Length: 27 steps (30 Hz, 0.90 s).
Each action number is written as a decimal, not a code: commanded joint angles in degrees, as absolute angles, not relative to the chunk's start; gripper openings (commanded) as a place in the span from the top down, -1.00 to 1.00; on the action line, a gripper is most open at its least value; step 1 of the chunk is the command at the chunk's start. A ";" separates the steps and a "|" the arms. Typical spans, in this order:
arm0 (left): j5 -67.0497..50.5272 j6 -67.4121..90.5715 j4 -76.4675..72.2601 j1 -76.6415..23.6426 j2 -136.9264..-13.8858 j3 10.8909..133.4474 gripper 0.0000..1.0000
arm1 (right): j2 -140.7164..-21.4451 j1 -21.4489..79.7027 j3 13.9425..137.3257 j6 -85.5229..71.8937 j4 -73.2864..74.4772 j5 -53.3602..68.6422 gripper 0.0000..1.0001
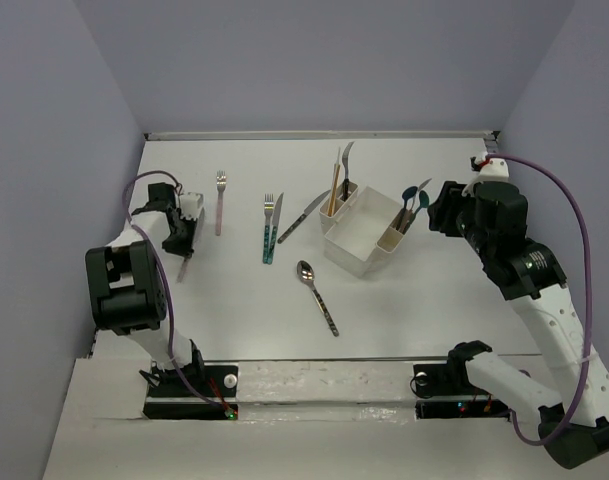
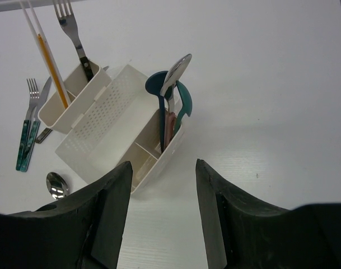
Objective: Sort the eating utensils into containers
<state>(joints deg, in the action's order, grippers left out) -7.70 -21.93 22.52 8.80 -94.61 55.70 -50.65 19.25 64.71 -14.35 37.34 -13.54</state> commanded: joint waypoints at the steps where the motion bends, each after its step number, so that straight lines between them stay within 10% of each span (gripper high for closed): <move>1: -8.96 -20.22 23.12 9.93 -88.17 61.95 1.00 | -50.45 19.78 65.48 -13.27 36.74 -14.24 -0.10; 19: -30.41 -14.68 21.00 -13.61 -80.50 99.65 1.00 | -65.91 19.78 81.30 -31.24 7.18 25.47 -0.31; 27: -30.85 -11.16 21.09 -26.53 -84.37 104.15 1.00 | -73.03 30.49 82.88 -36.29 -6.85 19.25 -0.37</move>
<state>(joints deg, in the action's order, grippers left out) -29.36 -13.89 22.02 -21.50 -83.31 101.10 -72.23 26.11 79.79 -32.23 4.82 19.68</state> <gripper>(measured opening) 0.222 0.686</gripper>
